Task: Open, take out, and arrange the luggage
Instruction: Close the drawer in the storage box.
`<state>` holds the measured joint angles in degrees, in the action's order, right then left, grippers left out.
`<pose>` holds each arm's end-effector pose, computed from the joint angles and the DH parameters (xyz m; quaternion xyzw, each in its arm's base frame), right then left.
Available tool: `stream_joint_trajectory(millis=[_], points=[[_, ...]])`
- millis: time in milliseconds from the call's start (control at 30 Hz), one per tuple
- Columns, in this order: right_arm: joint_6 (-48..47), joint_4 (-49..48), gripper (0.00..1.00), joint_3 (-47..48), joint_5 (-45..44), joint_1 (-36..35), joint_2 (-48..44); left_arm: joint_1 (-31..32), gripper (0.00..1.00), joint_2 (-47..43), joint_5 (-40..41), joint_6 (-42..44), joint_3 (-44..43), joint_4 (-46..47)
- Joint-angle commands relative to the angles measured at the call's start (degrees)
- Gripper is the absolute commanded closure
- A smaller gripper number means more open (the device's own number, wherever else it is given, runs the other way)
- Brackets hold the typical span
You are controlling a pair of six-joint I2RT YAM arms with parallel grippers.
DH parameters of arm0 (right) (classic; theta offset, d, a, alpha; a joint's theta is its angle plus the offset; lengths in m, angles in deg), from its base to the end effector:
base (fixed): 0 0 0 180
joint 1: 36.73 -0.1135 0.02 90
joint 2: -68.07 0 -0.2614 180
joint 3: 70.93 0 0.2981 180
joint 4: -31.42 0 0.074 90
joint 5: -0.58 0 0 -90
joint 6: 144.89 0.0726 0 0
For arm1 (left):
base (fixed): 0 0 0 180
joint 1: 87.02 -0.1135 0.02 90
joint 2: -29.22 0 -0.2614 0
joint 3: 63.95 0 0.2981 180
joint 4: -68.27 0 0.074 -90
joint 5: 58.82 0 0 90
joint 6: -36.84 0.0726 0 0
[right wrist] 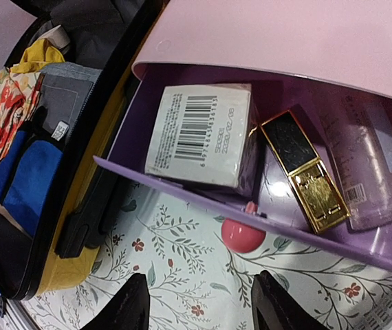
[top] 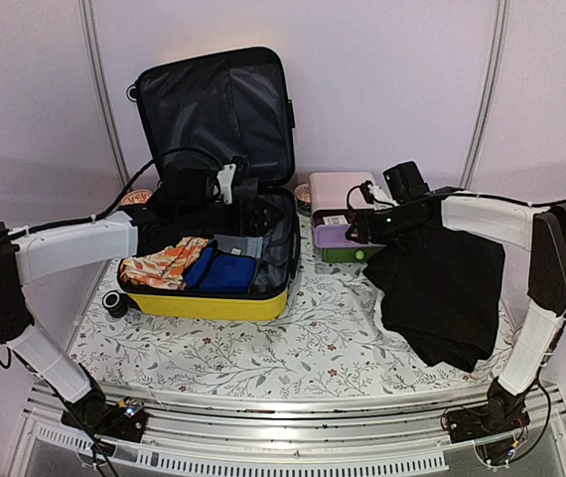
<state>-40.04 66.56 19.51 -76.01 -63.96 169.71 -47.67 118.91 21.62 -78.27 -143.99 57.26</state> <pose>0.4058 0.2277 0.2070 -0.1426 0.9119 0.2337 0.3058 0.3393 -0.2938 0.2736 0.1486 0.8074 -0.3603 0.4430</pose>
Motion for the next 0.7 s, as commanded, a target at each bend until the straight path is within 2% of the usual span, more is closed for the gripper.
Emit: stream_joint_trajectory(millis=[0, 667], points=[[3.12, -5.38, 0.47, 2.72, -0.4, -0.55, 3.79, -0.29, 0.02, -1.25, 0.62, 0.46, 1.46, -1.04], [2.68, -7.17, 0.51, 9.94, -7.08, -0.64, 9.07, -0.33, 0.02, -2.61, 0.94, 0.26, 2.94, -0.78]])
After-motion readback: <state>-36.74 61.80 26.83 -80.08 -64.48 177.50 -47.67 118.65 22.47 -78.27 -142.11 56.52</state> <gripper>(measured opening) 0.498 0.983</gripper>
